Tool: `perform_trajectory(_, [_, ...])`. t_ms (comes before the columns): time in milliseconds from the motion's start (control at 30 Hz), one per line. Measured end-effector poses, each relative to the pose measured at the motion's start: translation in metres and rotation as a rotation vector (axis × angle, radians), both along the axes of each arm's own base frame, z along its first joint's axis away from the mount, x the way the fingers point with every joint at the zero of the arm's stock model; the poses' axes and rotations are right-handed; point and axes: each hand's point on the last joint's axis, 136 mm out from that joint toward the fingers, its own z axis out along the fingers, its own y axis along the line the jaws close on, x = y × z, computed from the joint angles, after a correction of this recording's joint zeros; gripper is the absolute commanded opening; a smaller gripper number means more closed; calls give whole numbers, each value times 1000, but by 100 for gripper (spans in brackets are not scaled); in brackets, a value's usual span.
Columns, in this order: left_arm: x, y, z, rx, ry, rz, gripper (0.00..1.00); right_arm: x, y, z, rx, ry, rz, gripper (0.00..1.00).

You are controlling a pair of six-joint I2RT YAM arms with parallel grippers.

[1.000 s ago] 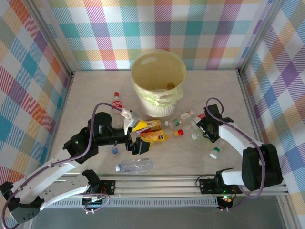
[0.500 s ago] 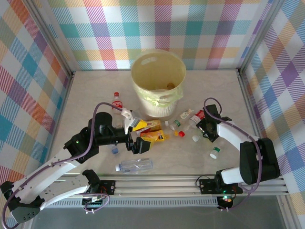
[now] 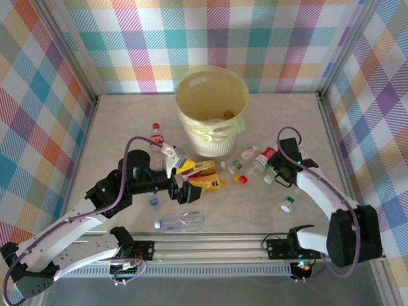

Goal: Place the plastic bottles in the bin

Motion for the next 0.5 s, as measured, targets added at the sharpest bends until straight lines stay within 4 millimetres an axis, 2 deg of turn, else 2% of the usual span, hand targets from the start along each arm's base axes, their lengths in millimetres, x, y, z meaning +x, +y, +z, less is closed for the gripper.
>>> perform_trajectory(233, [9, 1, 7, -30, -1, 50, 100, -1, -11, 52, -98, -159, 68, 58])
perform_trajectory(500, [28, 7, 15, -62, -5, 172, 100, 15, 0, 125, -166, -355, 211, 58])
